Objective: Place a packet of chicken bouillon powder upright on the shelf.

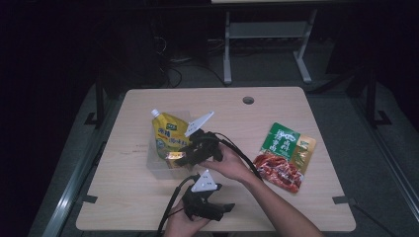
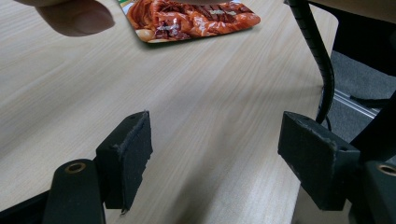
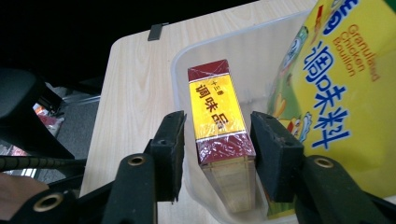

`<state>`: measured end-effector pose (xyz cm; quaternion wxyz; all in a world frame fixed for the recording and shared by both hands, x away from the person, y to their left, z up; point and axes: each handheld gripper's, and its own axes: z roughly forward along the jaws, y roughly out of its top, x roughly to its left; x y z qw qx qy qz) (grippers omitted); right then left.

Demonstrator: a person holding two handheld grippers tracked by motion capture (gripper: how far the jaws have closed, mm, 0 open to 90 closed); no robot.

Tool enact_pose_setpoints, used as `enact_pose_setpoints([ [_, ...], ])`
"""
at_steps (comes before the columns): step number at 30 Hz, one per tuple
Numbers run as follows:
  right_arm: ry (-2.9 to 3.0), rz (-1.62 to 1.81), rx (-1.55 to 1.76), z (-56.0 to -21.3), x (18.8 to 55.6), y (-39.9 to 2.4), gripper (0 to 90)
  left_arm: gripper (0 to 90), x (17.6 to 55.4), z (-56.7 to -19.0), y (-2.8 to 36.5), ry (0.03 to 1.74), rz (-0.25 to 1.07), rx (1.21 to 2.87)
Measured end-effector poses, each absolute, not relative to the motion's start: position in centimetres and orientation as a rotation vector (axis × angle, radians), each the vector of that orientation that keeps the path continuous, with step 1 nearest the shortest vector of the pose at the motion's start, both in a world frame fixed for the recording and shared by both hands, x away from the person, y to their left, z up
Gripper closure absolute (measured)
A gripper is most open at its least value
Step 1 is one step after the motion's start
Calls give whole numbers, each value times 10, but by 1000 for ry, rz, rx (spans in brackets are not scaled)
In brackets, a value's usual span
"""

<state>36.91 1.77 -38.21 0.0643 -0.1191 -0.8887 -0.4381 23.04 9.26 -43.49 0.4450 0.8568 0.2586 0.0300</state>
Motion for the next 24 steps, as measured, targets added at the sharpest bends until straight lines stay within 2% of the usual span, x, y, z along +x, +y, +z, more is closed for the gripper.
enact_pose_setpoints([
  [12,-2679,-1361,-387,-370,361,3,500,250,231,-434,92,626,79,2130],
  [24,-2706,-1383,-469,-358,360,-30,469,251,233,-432,91,642,84,2129],
])
